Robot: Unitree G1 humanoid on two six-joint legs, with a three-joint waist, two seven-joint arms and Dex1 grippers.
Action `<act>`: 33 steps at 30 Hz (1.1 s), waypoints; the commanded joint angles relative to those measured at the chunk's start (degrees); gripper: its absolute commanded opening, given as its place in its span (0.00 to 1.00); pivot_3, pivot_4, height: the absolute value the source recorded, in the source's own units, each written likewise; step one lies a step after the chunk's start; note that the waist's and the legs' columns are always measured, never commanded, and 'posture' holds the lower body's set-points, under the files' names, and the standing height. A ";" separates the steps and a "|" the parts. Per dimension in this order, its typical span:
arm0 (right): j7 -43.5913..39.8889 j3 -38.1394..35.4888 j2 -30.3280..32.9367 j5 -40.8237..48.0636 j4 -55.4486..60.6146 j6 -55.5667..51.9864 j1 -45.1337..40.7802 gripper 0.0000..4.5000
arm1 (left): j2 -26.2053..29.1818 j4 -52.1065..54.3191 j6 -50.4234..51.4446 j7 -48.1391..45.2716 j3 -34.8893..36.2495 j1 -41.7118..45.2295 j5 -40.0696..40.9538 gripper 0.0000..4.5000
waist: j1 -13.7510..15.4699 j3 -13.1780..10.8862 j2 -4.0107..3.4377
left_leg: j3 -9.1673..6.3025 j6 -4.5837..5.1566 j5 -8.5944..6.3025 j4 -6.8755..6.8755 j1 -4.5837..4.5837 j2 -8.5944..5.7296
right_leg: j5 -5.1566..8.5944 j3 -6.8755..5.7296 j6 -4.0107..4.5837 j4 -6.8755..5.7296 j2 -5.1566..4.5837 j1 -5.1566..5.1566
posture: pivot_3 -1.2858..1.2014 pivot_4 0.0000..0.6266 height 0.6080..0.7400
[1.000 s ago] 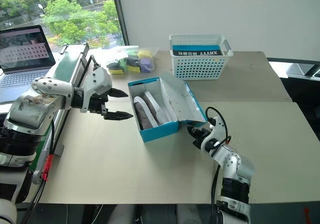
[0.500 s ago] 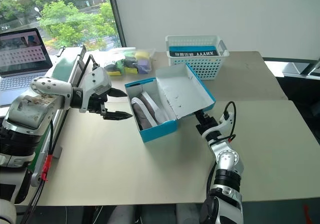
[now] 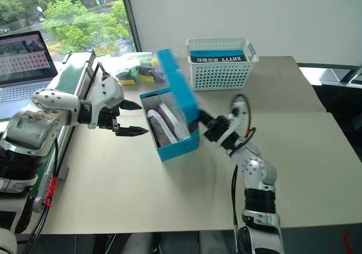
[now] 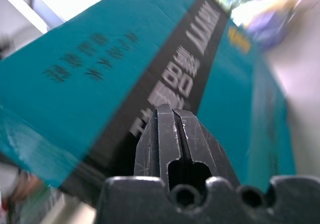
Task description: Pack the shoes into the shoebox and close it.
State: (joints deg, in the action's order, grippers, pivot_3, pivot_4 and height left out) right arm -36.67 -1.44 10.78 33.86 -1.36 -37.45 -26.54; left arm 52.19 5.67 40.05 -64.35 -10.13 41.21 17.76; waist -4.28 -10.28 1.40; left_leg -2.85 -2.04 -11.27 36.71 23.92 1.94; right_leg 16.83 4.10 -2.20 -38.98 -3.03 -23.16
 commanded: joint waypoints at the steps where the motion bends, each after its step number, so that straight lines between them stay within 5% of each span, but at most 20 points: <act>1: -2.44 6.19 1.91 -5.60 -2.32 1.12 -4.54 0.01 | 3.30 0.74 -0.50 0.16 3.78 -1.05 -0.87 1.00 | 0.30 0.00 0.00 | -0.02 0.00 0.00 0.00 0.00 0.00 | 0.00 -0.01 0.00 0.00 0.01 0.00 | 0.52 0.24 1.00; 9: -6.52 18.63 2.00 -21.45 -22.08 10.76 -18.53 0.01 | 4.40 8.14 3.18 1.83 7.39 -7.20 2.06 1.00 | 0.01 0.01 0.03 | -0.04 -0.02 0.01 0.11 0.06 0.01 | 0.00 -0.07 0.01 0.00 0.00 0.03 | 0.52 0.24 1.00; 15: -11.88 30.54 5.29 -34.00 -25.72 13.34 -20.95 0.01 | 3.92 12.67 6.48 5.47 9.47 -10.68 3.51 1.00 | 0.08 0.04 0.08 | -0.04 -0.02 0.01 0.11 -0.15 0.06 | -0.01 -0.03 0.03 -0.08 0.05 0.16 | 0.52 0.24 1.00; 23: -16.42 20.89 8.09 -25.30 -9.03 -0.71 -20.10 0.01 | 2.28 15.85 8.73 8.73 11.98 -13.89 6.22 1.00 | 0.77 0.05 0.09 | -0.10 0.01 -0.02 0.04 -0.65 0.05 | 0.01 -0.12 0.02 0.13 0.01 0.84 | 0.52 0.24 1.00; 33: -25.45 10.14 23.12 -11.89 14.29 -12.78 -20.92 0.69 | -4.87 18.06 7.12 12.44 14.48 -14.66 10.24 1.00 | 1.66 -0.01 0.09 | -0.12 0.01 -0.02 0.08 -0.03 0.02 | 0.00 -0.14 0.02 0.09 -0.01 0.22 | 0.52 0.24 1.00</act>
State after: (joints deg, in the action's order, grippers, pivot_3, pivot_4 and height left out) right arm -61.08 12.03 32.38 18.76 8.42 -48.79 -46.03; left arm 48.27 20.81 47.97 -52.66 1.34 26.31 25.79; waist -2.62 -10.29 1.49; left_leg -2.97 -2.03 -11.29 36.79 23.92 1.97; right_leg 16.84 3.96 -2.17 -38.89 -3.04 -22.99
